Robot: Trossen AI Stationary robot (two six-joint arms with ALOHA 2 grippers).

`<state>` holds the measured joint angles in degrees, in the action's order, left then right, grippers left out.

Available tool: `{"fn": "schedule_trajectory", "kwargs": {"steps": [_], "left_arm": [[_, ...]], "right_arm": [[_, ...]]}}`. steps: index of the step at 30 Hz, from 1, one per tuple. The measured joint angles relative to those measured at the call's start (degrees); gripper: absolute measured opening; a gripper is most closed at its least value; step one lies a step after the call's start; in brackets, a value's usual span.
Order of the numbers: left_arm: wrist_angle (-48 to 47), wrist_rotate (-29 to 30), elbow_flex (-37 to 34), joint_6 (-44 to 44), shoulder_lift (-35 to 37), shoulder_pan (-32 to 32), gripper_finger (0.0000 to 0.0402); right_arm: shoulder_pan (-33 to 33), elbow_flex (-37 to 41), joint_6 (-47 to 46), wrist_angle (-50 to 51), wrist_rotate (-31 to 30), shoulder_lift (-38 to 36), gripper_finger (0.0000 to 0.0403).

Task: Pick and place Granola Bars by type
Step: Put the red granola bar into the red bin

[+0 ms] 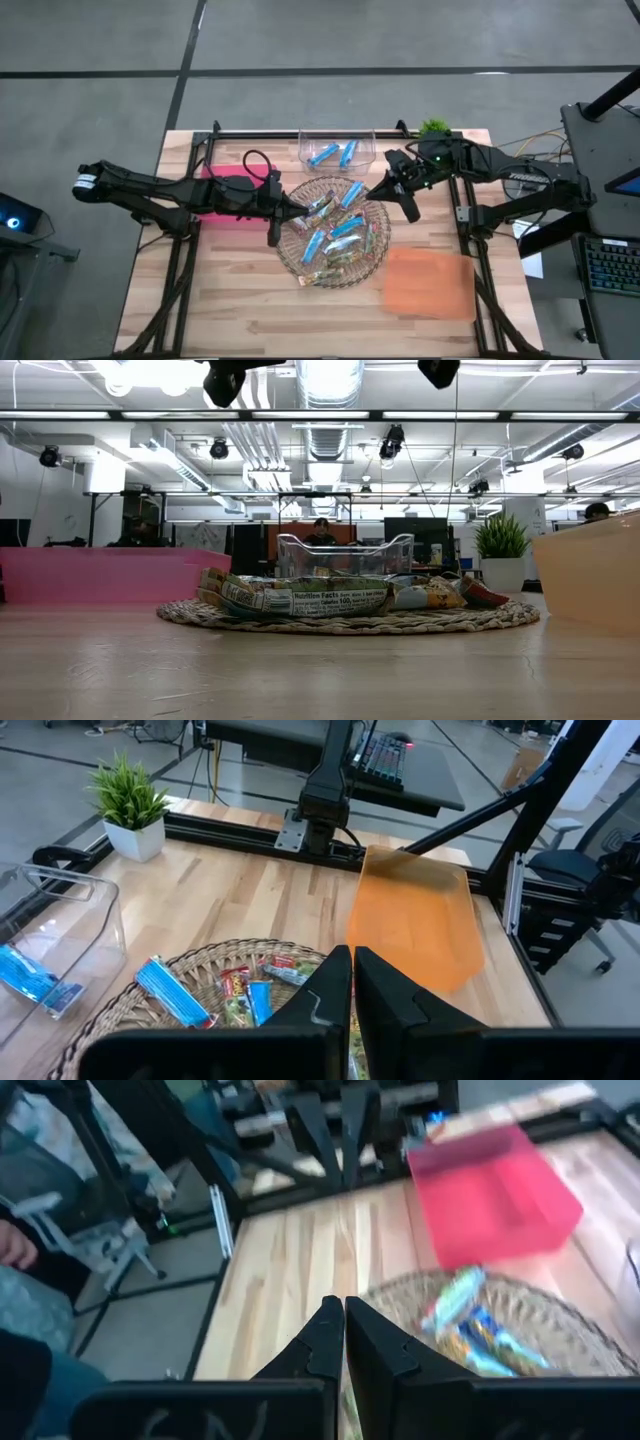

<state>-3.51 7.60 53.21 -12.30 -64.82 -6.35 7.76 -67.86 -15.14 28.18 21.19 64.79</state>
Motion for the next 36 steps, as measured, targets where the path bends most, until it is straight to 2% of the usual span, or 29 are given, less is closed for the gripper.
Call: {"fn": "schedule_trajectory", "kwargs": {"steps": [7,14,18,23,28,32,36], "left_arm": [[-0.02,0.00,0.00,0.09,0.00,0.00,0.0000],[-0.02,0.00,0.00,0.11,0.00,0.00,0.0000],[-0.03,0.00,0.00,0.14,0.00,0.00,0.0000],[-0.15,0.00,0.00,0.14,0.00,0.00,0.0000],[-0.27,0.00,0.00,0.12,0.00,0.00,0.0000],[-0.50,0.00,0.00,0.01,0.00,0.00,0.0000],[-0.51,0.00,0.00,-0.06,0.00,0.00,0.0000]], "right_arm": [[-0.01,-1.63,3.32,11.46,-0.19,0.04,0.0009],[-0.01,-1.02,1.00,12.38,-0.66,0.33,0.0009],[0.01,-0.92,-7.67,13.82,-3.61,1.14,0.0009],[0.01,-0.78,-27.05,16.82,-7.80,2.87,0.0009],[-0.02,-0.31,-42.66,18.41,-8.02,4.96,0.0009],[-0.27,-0.15,-51.13,18.48,-7.34,6.58,0.0009],[-0.27,-0.03,-53.01,18.45,-7.23,7.80,0.0009]]}}
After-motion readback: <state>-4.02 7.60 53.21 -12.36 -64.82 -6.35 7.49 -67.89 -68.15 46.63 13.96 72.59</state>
